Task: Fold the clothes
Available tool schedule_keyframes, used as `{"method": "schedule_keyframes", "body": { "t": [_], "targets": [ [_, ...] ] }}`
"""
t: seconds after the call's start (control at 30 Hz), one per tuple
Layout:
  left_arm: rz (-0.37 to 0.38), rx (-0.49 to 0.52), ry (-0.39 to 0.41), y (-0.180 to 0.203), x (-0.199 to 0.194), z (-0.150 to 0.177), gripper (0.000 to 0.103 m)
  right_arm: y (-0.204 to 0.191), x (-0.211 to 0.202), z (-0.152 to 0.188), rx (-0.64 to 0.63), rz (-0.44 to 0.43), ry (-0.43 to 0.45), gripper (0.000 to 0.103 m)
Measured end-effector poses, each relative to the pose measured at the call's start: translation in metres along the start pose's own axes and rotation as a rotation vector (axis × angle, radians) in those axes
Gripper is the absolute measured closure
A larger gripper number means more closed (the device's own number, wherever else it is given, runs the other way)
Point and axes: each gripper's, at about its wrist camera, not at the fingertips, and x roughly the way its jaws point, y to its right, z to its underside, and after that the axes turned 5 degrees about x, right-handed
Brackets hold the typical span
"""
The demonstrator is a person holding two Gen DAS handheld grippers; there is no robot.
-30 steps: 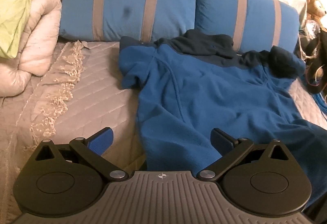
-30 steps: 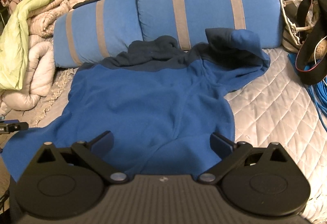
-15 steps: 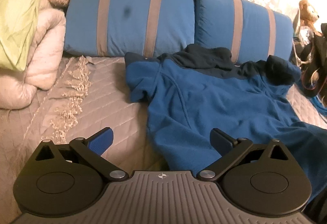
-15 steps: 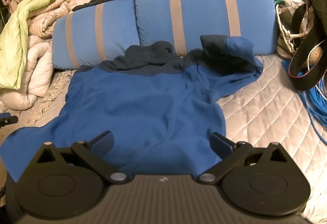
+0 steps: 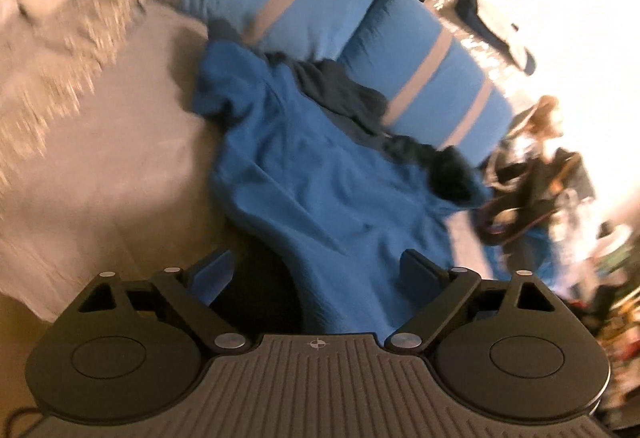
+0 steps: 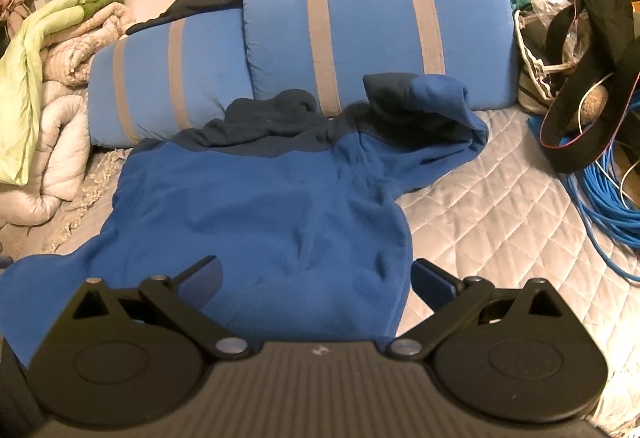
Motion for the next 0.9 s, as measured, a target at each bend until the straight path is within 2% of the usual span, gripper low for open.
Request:
{"method": "schedule_keyframes", "body": {
  "t": [0.13, 0.2, 0.23, 0.27, 0.37, 0.43, 0.47, 0.53, 0.63, 0.9],
  "targets": [
    [0.122, -0.095, -0.029, -0.01, 0.002, 0.005, 0.016, 0.001, -0.001, 0.002, -0.003, 0.003, -0.001, 0.0],
    [0.135, -0.104, -0.035, -0.011, 0.003, 0.006, 0.023, 0.002, -0.002, 0.002, -0.004, 0.004, -0.001, 0.0],
    [0.141, -0.108, -0.038, -0.011, 0.004, 0.006, 0.038, 0.002, -0.002, 0.003, -0.005, 0.005, -0.001, 0.0],
    [0.148, -0.113, -0.041, -0.011, 0.005, 0.006, 0.044, 0.003, -0.003, 0.003, -0.005, 0.006, -0.002, 0.0],
    [0.168, -0.127, -0.05, -0.012, 0.007, 0.008, 0.05, 0.003, -0.003, 0.005, -0.007, 0.008, -0.002, 0.0],
    [0.181, -0.136, -0.056, -0.012, 0.008, 0.008, 0.064, 0.004, -0.004, 0.005, -0.008, 0.009, -0.003, 0.0],
    [0.188, -0.141, -0.059, -0.012, 0.009, 0.009, 0.076, 0.005, -0.005, 0.006, -0.006, 0.01, -0.004, 0.0],
    [0.201, -0.15, -0.065, -0.013, 0.01, 0.01, 0.086, 0.008, -0.005, 0.005, 0.003, 0.01, -0.011, 0.0],
    [0.221, -0.164, -0.074, -0.013, 0.012, 0.011, 0.092, 0.016, -0.003, 0.005, 0.027, 0.004, -0.028, 0.0],
    [0.212, -0.136, -0.071, -0.01, 0.01, 0.015, 0.093, 0.05, 0.001, 0.01, 0.135, -0.002, -0.03, 0.0]
  ]
}}
